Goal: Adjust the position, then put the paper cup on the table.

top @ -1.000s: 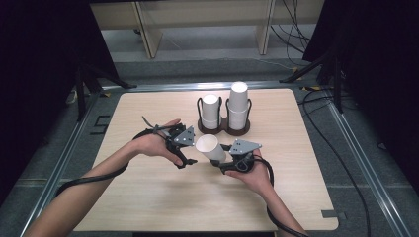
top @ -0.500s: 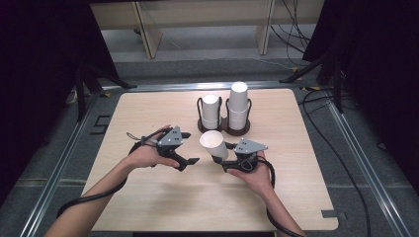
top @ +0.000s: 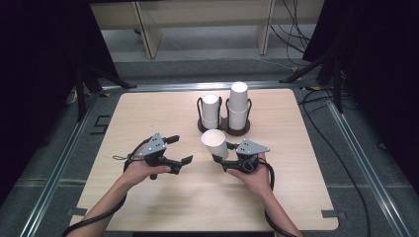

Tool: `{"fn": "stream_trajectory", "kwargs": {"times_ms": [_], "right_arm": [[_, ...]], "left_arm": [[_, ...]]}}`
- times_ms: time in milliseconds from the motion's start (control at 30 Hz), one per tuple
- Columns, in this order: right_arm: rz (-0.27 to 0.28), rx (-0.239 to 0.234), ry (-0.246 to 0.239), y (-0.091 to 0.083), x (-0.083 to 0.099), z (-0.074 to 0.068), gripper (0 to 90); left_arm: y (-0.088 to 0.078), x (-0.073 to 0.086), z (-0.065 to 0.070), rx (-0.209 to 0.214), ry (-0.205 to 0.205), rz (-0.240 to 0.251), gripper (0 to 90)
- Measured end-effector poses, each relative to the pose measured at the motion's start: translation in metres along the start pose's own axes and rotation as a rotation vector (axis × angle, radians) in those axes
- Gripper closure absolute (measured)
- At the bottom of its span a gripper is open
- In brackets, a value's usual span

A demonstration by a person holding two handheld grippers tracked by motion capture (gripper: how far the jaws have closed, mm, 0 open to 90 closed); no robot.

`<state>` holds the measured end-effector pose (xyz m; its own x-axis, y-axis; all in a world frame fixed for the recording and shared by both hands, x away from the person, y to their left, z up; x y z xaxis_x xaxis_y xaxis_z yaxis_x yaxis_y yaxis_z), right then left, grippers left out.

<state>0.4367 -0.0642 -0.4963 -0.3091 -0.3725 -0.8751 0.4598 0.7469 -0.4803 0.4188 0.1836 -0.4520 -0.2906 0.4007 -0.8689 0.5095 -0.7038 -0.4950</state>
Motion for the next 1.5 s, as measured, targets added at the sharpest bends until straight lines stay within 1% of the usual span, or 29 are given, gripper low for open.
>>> {"fn": "stream_trajectory", "kwargs": {"times_ms": [133,167,200,233,333,367,467,533,567,600,633,767,800,833,867,900,933,967,1000,1033,1100,1133,1233,1300,1367,1400,1433,1467,1500], "right_arm": [[0.011,-0.005,-0.002,0.001,-0.001,-0.001,34.7],[0.009,-0.019,0.037,0.001,0.000,-0.004,34.7],[-0.003,0.002,0.038,-0.001,0.001,-0.004,34.7],[0.008,0.004,0.002,0.000,0.000,-0.002,34.7],[0.025,-0.011,0.012,0.000,-0.001,-0.005,34.7],[0.025,-0.014,0.015,0.000,-0.001,-0.005,34.7],[0.034,0.022,-0.008,0.000,-0.003,-0.003,34.7],[0.032,-0.011,0.026,0.000,-0.004,-0.008,34.7],[0.012,-0.001,0.020,-0.001,-0.004,-0.007,34.7],[0.032,-0.017,0.028,-0.001,-0.005,-0.009,34.7],[0.063,0.016,-0.016,0.001,-0.008,-0.006,34.7],[0.045,0.003,-0.004,0.002,-0.011,-0.009,34.7],[0.049,-0.027,0.013,0.004,-0.012,-0.011,34.7],[0.042,-0.003,-0.026,0.004,-0.014,-0.009,34.7],[0.064,0.008,-0.033,0.006,-0.016,-0.008,34.7],[0.052,-0.034,0.016,0.007,-0.015,-0.013,34.7],[0.048,-0.032,0.012,0.008,-0.015,-0.012,34.6],[0.057,-0.017,-0.025,0.010,-0.016,-0.010,34.6],[0.064,-0.009,-0.024,0.012,-0.017,-0.010,34.6],[0.054,-0.024,0.024,0.012,-0.016,-0.014,34.6],[0.061,-0.033,-0.015,0.014,-0.018,-0.012,34.6],[0.034,-0.021,-0.024,0.013,-0.017,-0.012,34.6],[0.059,-0.029,-0.030,0.016,-0.019,-0.014,34.6],[0.056,-0.044,-0.024,0.015,-0.020,-0.017,34.6],[0.079,-0.017,-0.063,0.016,-0.022,-0.015,34.6],[0.059,-0.012,-0.062,0.015,-0.021,-0.016,34.6],[0.039,-0.034,-0.026,0.016,-0.019,-0.020,34.6],[0.051,-0.028,-0.054,0.017,-0.020,-0.020,34.6],[0.057,-0.030,-0.051,0.018,-0.020,-0.021,34.6]], "left_arm": [[-0.004,0.011,0.003,-0.025,-0.036,0.027,8.7],[-0.006,0.014,0.004,-0.031,-0.038,0.036,8.7],[-0.006,0.017,0.006,-0.027,-0.057,0.051,8.7],[-0.008,0.018,0.006,-0.032,-0.044,0.047,8.7],[-0.010,0.024,0.007,-0.054,-0.059,0.082,8.8],[-0.011,0.027,0.008,-0.048,-0.089,0.078,8.8],[-0.014,0.028,0.006,-0.059,-0.071,0.063,8.7],[-0.015,0.025,0.004,-0.069,-0.083,0.080,8.9],[-0.015,0.023,0.004,-0.060,-0.086,0.094,8.8],[-0.014,0.020,0.004,-0.056,-0.081,0.105,8.8],[-0.014,0.019,0.006,-0.059,-0.086,0.081,8.6],[-0.007,0.007,0.012,-0.015,-0.086,0.111,8.2],[-0.007,0.004,0.014,-0.020,-0.082,0.090,8.1],[-0.005,0.002,0.016,-0.013,-0.087,0.088,8.0],[-0.003,-0.001,0.016,-0.012,-0.086,0.108,8.0],[-0.001,-0.003,0.016,-0.001,-0.094,0.115,7.9],[-0.001,-0.004,0.017,-0.003,-0.103,0.098,7.9],[0.001,-0.006,0.017,0.007,-0.111,0.099,7.9],[0.002,-0.007,0.017,0.006,-0.110,0.098,7.9],[0.004,-0.008,0.016,0.008,-0.112,0.101,7.8],[0.008,-0.011,0.014,0.018,-0.125,0.103,7.9],[0.008,-0.012,0.014,0.017,-0.130,0.098,7.9],[0.013,-0.018,0.014,0.041,-0.139,0.128,7.9],[0.013,-0.021,0.014,0.035,-0.133,0.110,7.9],[0.017,-0.024,0.014,0.046,-0.125,0.119,7.9],[0.017,-0.025,0.015,0.046,-0.130,0.116,7.9],[0.019,-0.026,0.015,0.053,-0.135,0.119,7.9],[0.020,-0.026,0.016,0.060,-0.136,0.122,7.9],[0.022,-0.026,0.017,0.065,-0.142,0.112,7.9]]}}
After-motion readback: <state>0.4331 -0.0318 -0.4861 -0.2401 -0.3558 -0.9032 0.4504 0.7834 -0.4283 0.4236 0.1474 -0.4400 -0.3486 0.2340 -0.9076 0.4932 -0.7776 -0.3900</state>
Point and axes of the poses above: each handheld gripper's, and its own axes: y roughly forward along the jaws, x roughly out of its underside, z roughly to its right, the point moved 4 cm from there along y, roughly forward along the jaws, and after that the axes turned 14 degrees about -z, right-handed, at the moved point
